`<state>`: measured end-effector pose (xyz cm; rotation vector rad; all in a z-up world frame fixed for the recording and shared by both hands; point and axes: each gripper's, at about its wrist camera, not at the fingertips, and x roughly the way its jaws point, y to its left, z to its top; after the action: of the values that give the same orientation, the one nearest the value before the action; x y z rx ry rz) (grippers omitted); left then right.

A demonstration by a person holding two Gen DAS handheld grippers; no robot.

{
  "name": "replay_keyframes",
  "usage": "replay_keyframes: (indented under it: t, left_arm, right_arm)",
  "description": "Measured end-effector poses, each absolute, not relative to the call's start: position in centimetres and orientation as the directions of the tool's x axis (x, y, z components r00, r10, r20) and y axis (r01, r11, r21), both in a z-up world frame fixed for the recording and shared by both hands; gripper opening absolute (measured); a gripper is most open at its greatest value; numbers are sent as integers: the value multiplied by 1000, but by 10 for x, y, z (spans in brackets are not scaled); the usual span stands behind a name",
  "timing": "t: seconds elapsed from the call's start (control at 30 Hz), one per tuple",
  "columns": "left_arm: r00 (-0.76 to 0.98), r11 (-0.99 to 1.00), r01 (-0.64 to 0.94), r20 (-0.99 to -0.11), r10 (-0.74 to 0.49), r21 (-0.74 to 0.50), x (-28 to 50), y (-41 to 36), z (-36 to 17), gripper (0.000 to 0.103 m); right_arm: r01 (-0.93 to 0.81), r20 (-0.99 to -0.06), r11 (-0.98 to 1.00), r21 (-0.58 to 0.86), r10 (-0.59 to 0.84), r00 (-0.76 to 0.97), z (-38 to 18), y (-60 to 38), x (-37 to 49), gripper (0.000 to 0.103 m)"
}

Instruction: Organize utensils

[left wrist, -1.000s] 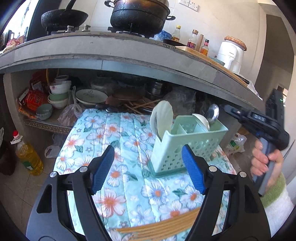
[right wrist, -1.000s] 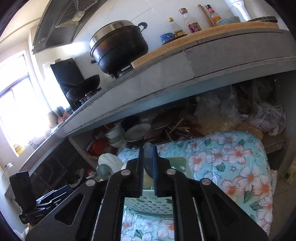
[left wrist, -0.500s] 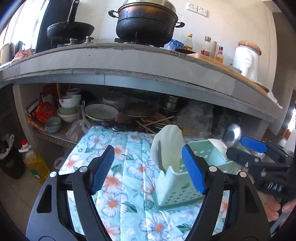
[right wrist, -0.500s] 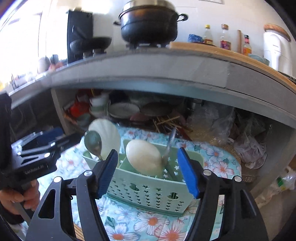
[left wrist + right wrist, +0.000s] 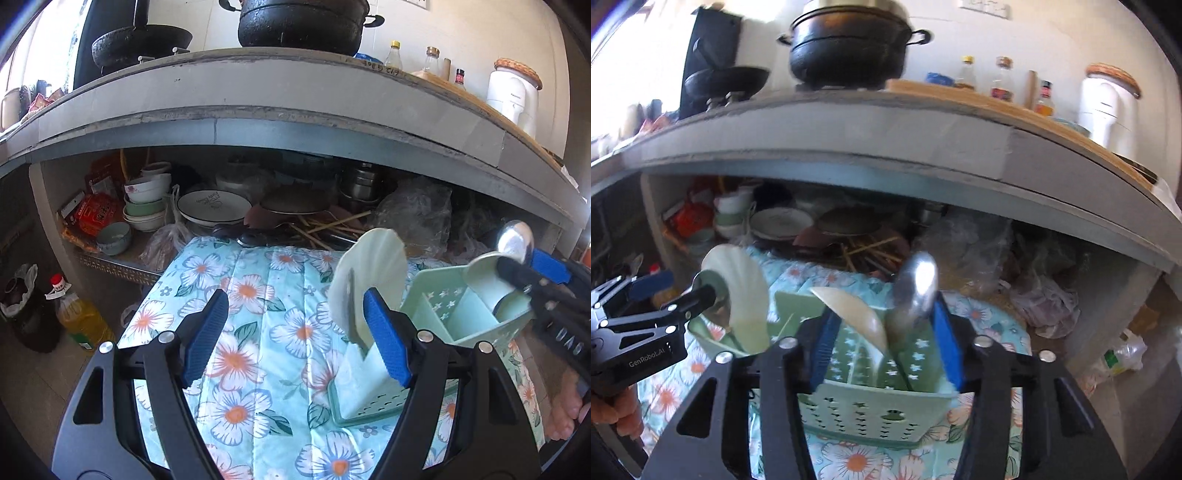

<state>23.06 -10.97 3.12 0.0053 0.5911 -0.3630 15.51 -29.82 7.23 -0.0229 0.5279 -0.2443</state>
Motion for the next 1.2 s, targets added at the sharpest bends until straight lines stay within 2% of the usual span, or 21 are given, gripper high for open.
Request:
replay_keyframes:
  t: [0.03, 0.1, 0.2, 0.57, 0.77, 0.93, 1.1, 1.2]
  left_arm:
    - [763, 937, 336, -554, -332, -98, 232, -110, 29, 71]
    - [761, 935, 335, -553, -340, -114, 234, -107, 28, 71]
    - [761, 936, 332, -553, -338, -116, 234, -107, 27, 71]
    - [760, 936, 331, -555, -338, -117, 234, -107, 26, 71]
    - [769, 930, 341, -530, -358, -134, 226, -105, 30, 71]
    - [790, 925, 347, -484, -377, -155, 209, -93, 44, 75]
    - [813, 917, 372, -426, -397, -146, 176, -71, 60, 77]
    - [820, 914, 384, -407, -402, -129, 155, -56, 63, 79]
  right_arm:
    - [244, -491, 966, -79, -251, 834, 73, -302, 153, 33]
    - [282, -483, 958, -58, -275, 832, 74, -311, 147, 18]
    - [340, -477, 940, -28, -311, 822, 74, -326, 138, 5]
    - [410, -508, 909, 80, -317, 801, 67, -358, 115, 5]
    - [404, -493, 901, 160, -281, 823, 69, -370, 96, 8]
    - [397, -467, 896, 199, -269, 842, 74, -372, 64, 18]
    - [353, -491, 912, 208, -215, 845, 74, -362, 23, 38]
    - [318, -533, 920, 231, -154, 832, 64, -351, -1, 46]
